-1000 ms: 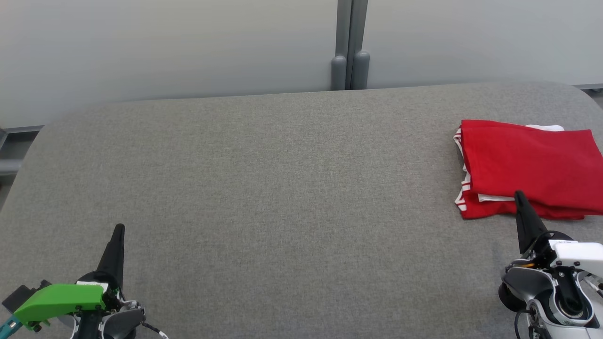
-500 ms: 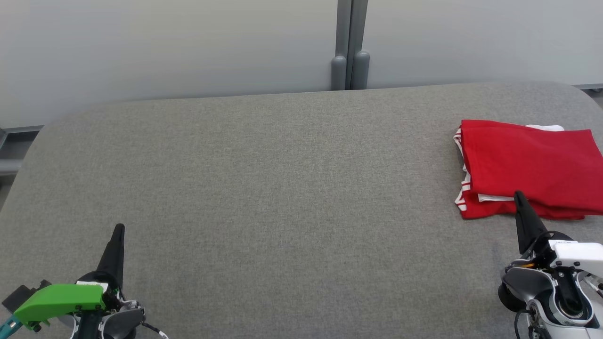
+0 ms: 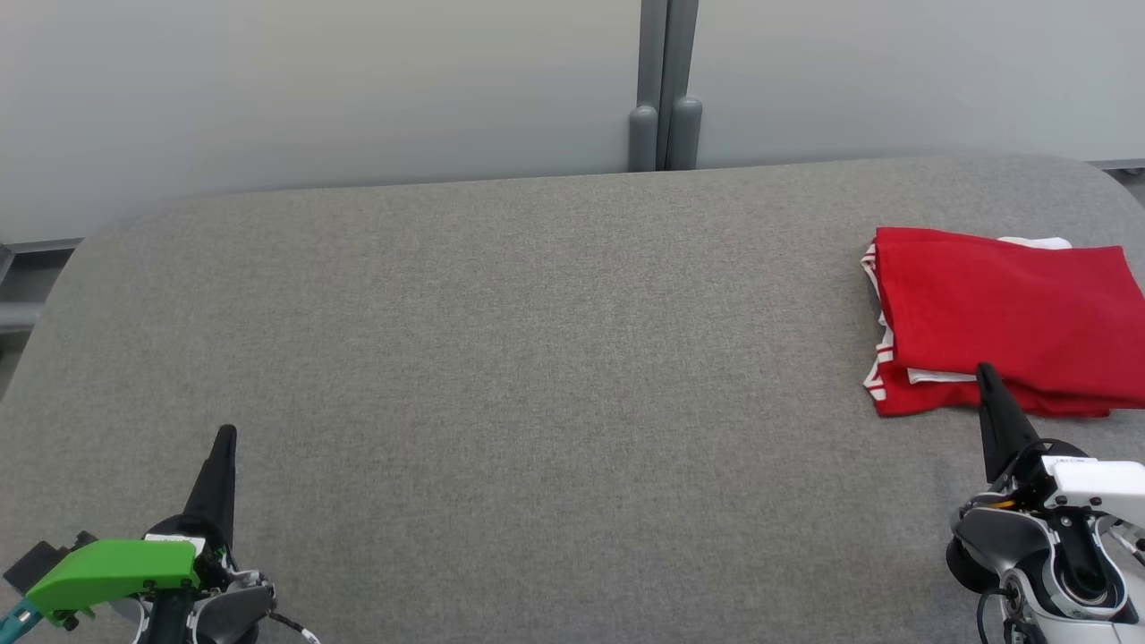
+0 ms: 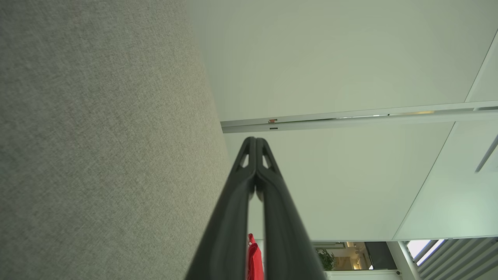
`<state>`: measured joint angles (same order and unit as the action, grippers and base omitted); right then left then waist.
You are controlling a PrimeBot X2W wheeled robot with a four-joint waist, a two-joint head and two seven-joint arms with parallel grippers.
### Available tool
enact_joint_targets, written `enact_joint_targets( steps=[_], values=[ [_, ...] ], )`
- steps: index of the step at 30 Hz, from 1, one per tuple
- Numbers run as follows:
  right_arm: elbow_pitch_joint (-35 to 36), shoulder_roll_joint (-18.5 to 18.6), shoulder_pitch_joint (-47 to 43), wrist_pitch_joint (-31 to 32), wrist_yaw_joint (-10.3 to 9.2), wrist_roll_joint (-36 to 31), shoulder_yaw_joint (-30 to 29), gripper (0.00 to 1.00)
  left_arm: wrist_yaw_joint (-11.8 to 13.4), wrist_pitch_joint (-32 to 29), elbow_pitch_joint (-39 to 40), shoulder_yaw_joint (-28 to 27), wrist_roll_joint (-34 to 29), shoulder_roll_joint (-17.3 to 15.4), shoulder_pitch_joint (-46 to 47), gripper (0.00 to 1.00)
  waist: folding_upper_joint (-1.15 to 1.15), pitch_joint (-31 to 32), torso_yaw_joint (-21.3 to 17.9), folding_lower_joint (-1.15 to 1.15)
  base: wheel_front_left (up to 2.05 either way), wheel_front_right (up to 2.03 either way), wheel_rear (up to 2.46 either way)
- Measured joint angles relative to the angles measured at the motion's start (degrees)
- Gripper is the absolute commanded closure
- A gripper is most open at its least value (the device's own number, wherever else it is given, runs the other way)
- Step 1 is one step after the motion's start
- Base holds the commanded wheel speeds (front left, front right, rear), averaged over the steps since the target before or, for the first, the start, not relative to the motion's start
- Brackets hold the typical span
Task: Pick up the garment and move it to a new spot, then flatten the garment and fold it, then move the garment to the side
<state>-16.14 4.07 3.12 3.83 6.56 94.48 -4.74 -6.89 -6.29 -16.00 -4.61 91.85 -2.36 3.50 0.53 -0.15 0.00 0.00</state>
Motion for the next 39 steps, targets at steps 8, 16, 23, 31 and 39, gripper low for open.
enact_joint_targets(
  steps=[8,16,23,31,39],
  values=[
    [0.0,0.0,0.0,0.0,0.15,0.0,0.0,1.00,0.0,0.0,0.0,0.0,0.0,0.0,0.0,1.00,0.00,0.0,0.0,0.00,0.00,0.00,0.00],
    [0.0,0.0,0.0,0.0,0.15,0.0,-0.1,1.00,0.0,0.0,0.0,0.0,0.0,0.0,0.0,1.00,0.00,0.0,0.0,0.00,0.00,0.00,0.00],
    [0.0,0.0,0.0,0.0,0.15,0.0,-0.1,1.00,0.0,0.0,0.1,0.0,0.0,0.0,0.0,1.00,0.00,0.0,0.0,0.00,0.00,0.00,0.00],
    [0.0,-0.1,0.0,0.0,0.16,0.0,-0.2,1.00,0.0,0.0,0.1,0.0,0.0,0.0,0.0,1.00,0.00,0.0,0.0,0.00,0.00,0.00,0.00],
    [0.0,-0.1,0.0,0.0,0.16,0.0,-0.2,1.00,0.0,0.0,0.1,0.0,0.0,0.0,0.0,1.00,0.00,0.0,0.0,0.00,0.00,0.00,0.00]
  ],
)
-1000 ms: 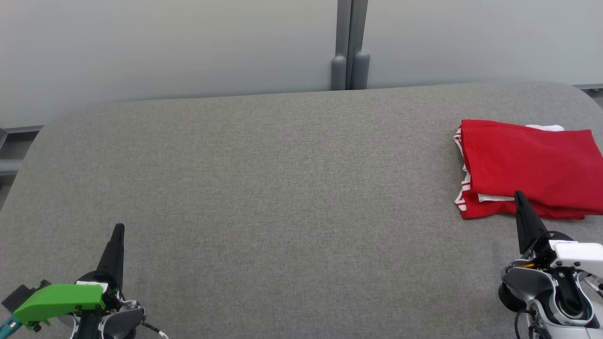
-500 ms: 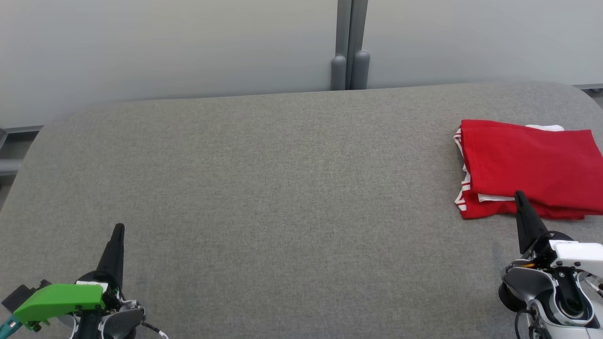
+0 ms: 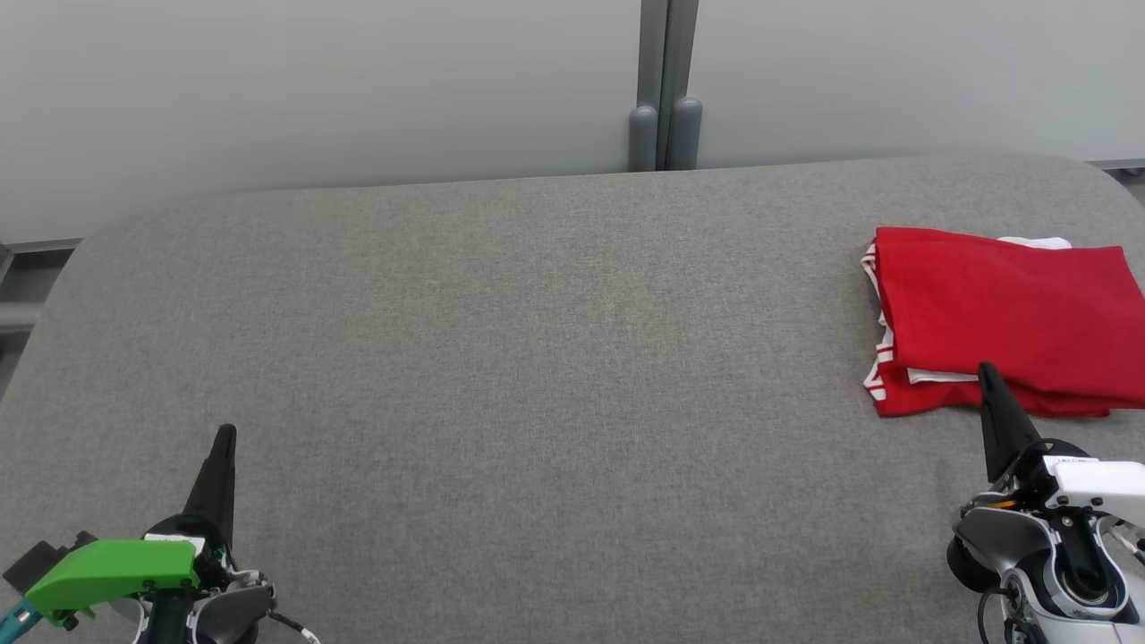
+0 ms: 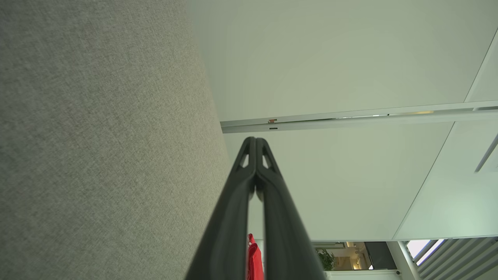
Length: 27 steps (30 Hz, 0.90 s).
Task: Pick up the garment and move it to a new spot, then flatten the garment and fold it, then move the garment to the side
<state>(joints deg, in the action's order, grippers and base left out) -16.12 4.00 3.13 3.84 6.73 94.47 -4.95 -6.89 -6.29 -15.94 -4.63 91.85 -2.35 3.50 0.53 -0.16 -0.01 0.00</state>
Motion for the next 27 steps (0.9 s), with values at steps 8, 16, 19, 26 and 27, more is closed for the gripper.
enact_joint_targets(
  steps=[8,16,19,26,27],
  values=[
    [0.0,0.0,0.0,0.0,0.00,0.0,0.0,1.00,0.0,0.0,0.0,0.0,0.0,0.0,0.0,1.00,0.00,0.0,0.0,0.00,0.00,0.00,0.00],
    [0.0,0.0,0.0,0.1,0.00,0.0,0.0,1.00,0.0,0.0,0.0,0.0,0.0,0.0,0.0,1.00,0.00,0.0,0.0,0.00,0.00,0.00,0.00],
    [0.0,0.0,0.0,0.2,0.00,0.0,-0.1,1.00,0.0,0.0,0.0,0.0,0.0,0.0,0.0,1.00,0.00,0.0,0.0,0.00,0.00,0.00,0.00],
    [0.0,-0.1,0.0,0.2,0.00,0.0,-0.1,1.00,-0.2,-0.1,0.0,0.0,0.0,0.0,0.0,1.00,0.00,0.0,0.0,0.00,0.00,0.00,0.00],
    [0.0,-0.1,0.0,0.2,0.00,0.0,-0.1,1.00,-0.2,-0.1,0.0,0.0,0.0,0.0,0.0,1.00,0.00,0.0,0.0,0.00,0.00,0.00,0.00]
  ],
)
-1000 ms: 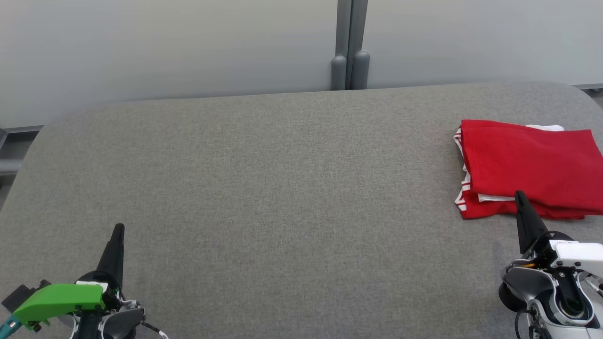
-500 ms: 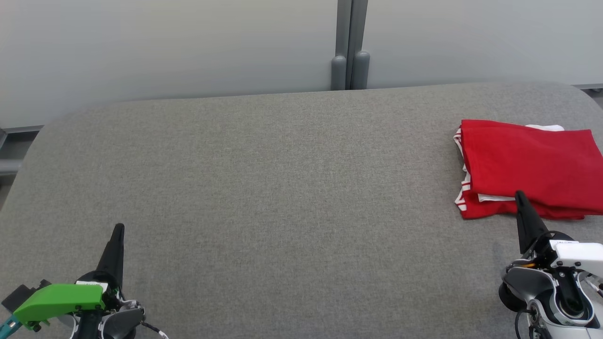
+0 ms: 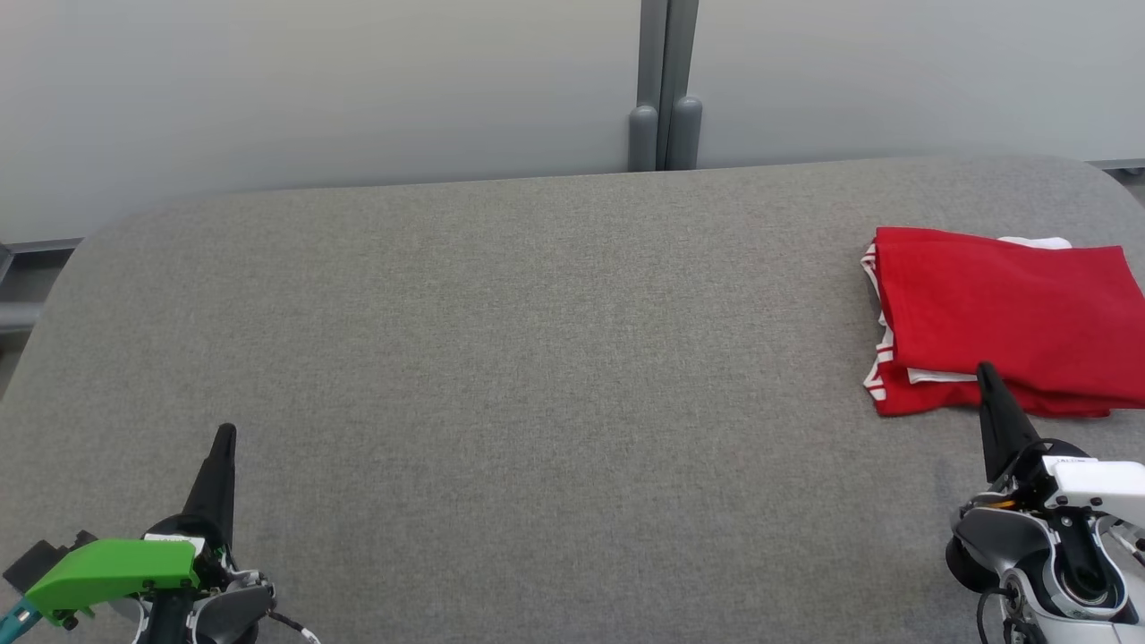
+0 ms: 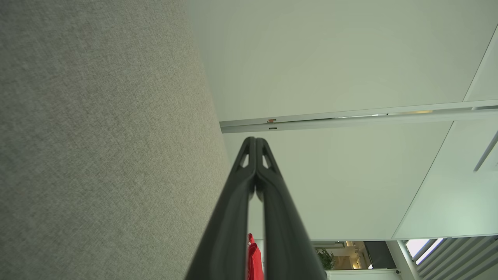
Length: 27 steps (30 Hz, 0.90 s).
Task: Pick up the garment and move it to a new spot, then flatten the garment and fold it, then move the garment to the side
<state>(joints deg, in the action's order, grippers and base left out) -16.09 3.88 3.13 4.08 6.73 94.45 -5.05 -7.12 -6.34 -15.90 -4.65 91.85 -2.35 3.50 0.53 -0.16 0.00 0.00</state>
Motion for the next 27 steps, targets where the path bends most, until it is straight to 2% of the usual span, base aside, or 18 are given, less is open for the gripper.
enact_joint_targets(
  steps=[27],
  values=[
    [0.0,-0.1,0.0,0.0,0.00,0.0,-0.1,1.00,0.0,0.0,0.0,0.0,0.0,0.0,0.0,1.00,0.00,0.0,0.0,0.00,0.00,0.00,0.00]
  ],
)
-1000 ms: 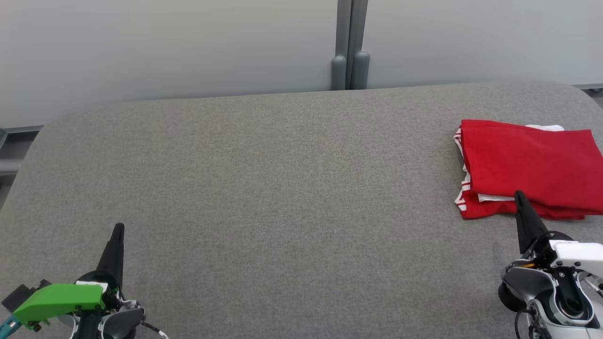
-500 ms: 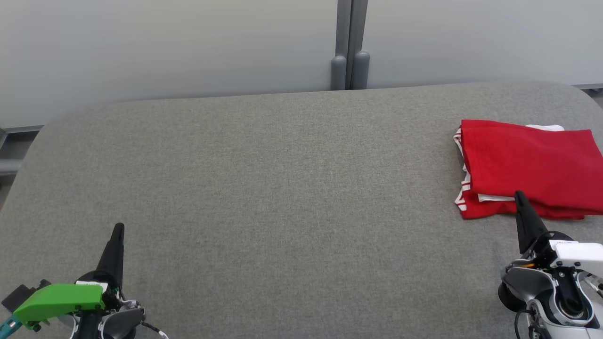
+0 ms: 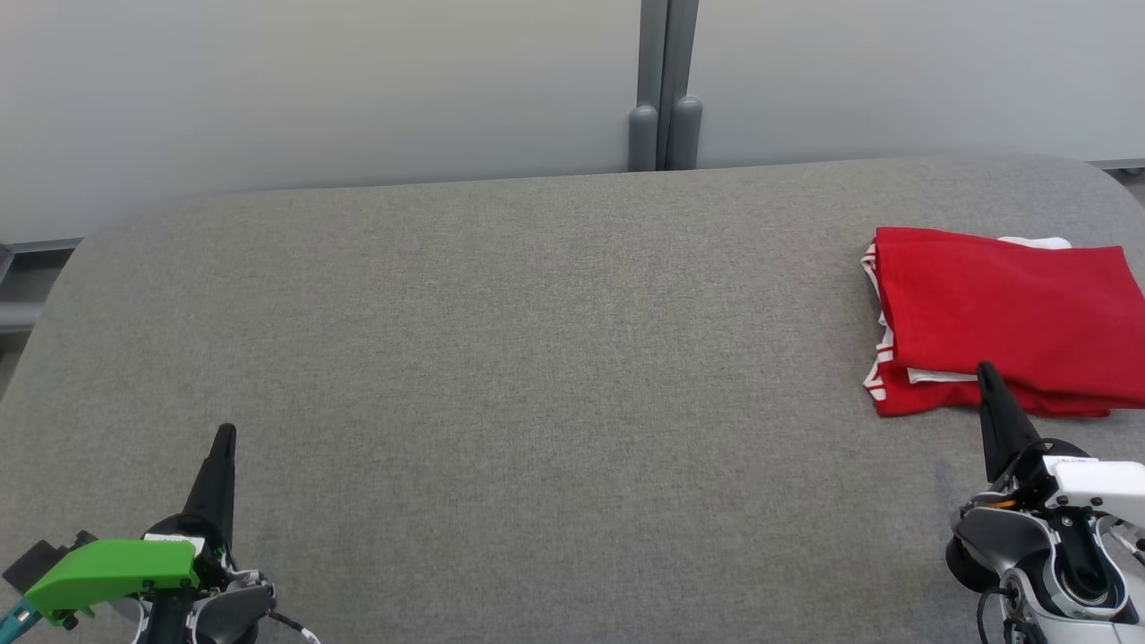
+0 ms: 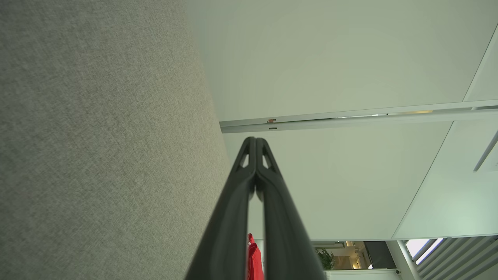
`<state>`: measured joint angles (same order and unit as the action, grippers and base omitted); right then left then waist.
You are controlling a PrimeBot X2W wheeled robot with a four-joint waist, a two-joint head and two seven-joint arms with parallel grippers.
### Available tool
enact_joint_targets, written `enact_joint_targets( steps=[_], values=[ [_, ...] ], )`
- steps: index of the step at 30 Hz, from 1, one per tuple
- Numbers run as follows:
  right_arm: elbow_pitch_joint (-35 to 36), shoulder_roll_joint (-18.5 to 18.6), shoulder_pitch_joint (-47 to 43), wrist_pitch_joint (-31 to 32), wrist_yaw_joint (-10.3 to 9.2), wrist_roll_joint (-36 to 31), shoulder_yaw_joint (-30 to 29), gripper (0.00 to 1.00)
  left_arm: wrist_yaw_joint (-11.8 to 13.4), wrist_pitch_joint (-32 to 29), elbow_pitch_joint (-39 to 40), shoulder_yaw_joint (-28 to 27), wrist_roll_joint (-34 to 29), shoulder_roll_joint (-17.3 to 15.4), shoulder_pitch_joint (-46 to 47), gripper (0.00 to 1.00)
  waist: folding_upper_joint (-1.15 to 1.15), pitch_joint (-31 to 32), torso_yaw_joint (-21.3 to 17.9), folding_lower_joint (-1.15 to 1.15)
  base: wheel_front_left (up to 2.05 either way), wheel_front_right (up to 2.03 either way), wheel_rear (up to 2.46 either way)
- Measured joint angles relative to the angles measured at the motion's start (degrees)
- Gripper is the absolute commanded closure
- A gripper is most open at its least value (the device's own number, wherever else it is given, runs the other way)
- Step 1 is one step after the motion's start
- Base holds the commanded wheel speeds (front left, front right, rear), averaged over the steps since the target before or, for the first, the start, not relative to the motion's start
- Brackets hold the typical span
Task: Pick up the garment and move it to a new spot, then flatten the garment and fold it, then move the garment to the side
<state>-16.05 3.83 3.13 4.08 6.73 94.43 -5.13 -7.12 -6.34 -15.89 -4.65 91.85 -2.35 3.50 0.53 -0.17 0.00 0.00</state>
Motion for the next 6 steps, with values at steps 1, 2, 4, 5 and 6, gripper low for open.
enact_joint_targets(
  steps=[1,2,4,5,6],
  values=[
    [0.0,0.0,0.0,0.0,0.00,0.0,0.0,1.00,0.0,0.0,0.0,0.0,0.0,0.0,0.0,1.00,0.00,0.0,0.0,0.00,0.00,0.00,0.00],
    [0.0,0.0,0.0,0.0,0.00,0.0,0.0,1.00,0.0,0.0,0.0,0.0,0.0,0.0,0.0,1.00,0.00,0.0,0.0,0.00,0.00,0.00,0.00],
    [0.0,0.0,0.0,0.0,0.00,0.0,0.0,1.00,0.0,0.0,0.0,0.0,0.0,0.0,0.0,1.00,0.00,0.0,0.0,0.00,0.00,0.00,0.00],
    [0.0,0.0,0.0,0.0,0.00,0.0,0.0,1.00,0.0,0.0,0.0,0.0,0.0,0.0,0.0,1.00,0.00,0.0,0.0,0.00,0.00,0.00,0.00],
    [0.0,0.0,0.0,0.0,0.00,0.0,0.0,1.00,0.0,0.0,0.0,0.0,0.0,0.0,0.0,1.00,0.00,0.0,0.0,0.00,0.00,0.00,0.00]
  ],
)
